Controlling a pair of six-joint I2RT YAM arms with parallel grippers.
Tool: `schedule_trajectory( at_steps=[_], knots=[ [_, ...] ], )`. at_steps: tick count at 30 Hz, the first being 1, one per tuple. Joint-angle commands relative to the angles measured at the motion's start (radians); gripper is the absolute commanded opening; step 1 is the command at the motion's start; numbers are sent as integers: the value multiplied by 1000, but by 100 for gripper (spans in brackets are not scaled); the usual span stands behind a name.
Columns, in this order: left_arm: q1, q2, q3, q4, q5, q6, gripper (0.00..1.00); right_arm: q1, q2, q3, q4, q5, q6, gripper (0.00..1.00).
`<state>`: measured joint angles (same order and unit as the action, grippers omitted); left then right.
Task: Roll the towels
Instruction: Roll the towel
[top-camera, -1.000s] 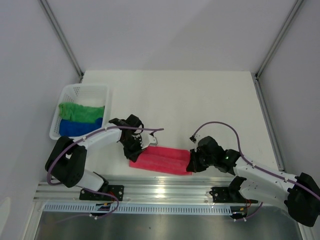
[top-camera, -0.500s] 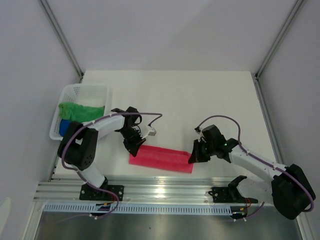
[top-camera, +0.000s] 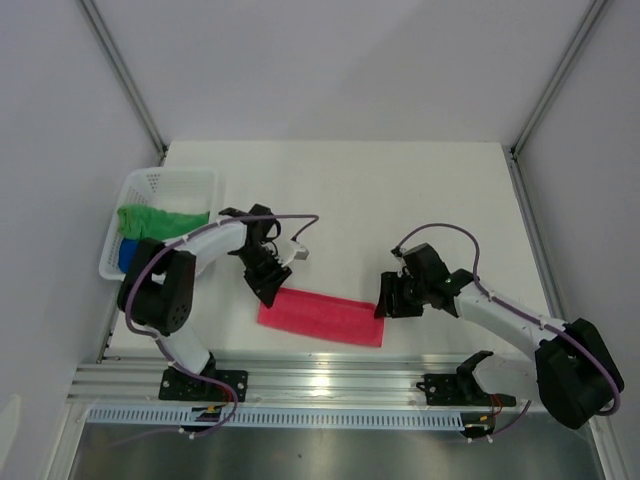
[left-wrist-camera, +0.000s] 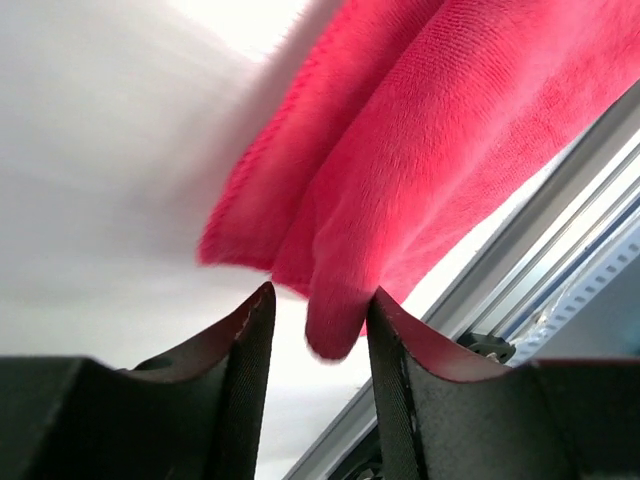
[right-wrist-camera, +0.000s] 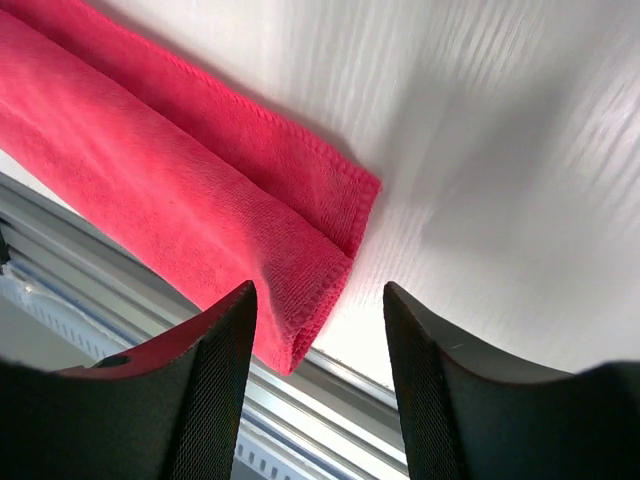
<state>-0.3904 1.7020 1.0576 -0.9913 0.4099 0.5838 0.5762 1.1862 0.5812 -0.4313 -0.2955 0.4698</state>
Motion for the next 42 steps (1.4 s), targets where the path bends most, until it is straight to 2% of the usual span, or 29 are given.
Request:
schedule_trajectory(
  at_steps=[1,5,7,10,13,15,16,19,20,25,34,38,42],
  knots=[
    [47,-80,88,-35,9,-24,45,-3,-22,104,-46,81,-77,57],
    [58,-157,127,-59,-3,-27,47,8,-79,153,-118,130,-148,56],
    [58,-180,136,-50,-43,-42,47,63,-125,173,-124,188,-187,55],
    [58,-243,137,-21,-118,-61,46,216,-172,197,-84,288,-290,55],
    [15,-381,84,-3,-68,-10,47,356,-181,183,-28,274,-426,55],
    [-54,-503,-42,60,-104,36,48,427,-159,189,-27,289,-526,55],
    [-138,-543,-77,81,-123,59,49,492,-128,193,-46,294,-560,56],
    [-279,-686,-311,184,-163,131,50,560,-77,169,-55,337,-651,57],
    [-295,-709,-341,210,-163,163,50,582,-50,158,-49,328,-666,57],
    [-323,-656,-482,351,-206,244,54,651,44,120,-46,322,-741,59],
    [-357,-565,-510,349,-235,248,56,660,107,114,-70,271,-795,61],
    [-357,-506,-530,420,-289,205,56,660,153,98,-80,302,-810,60],
    [-354,-467,-535,454,-327,176,51,660,184,83,-52,344,-807,59]
  ],
)
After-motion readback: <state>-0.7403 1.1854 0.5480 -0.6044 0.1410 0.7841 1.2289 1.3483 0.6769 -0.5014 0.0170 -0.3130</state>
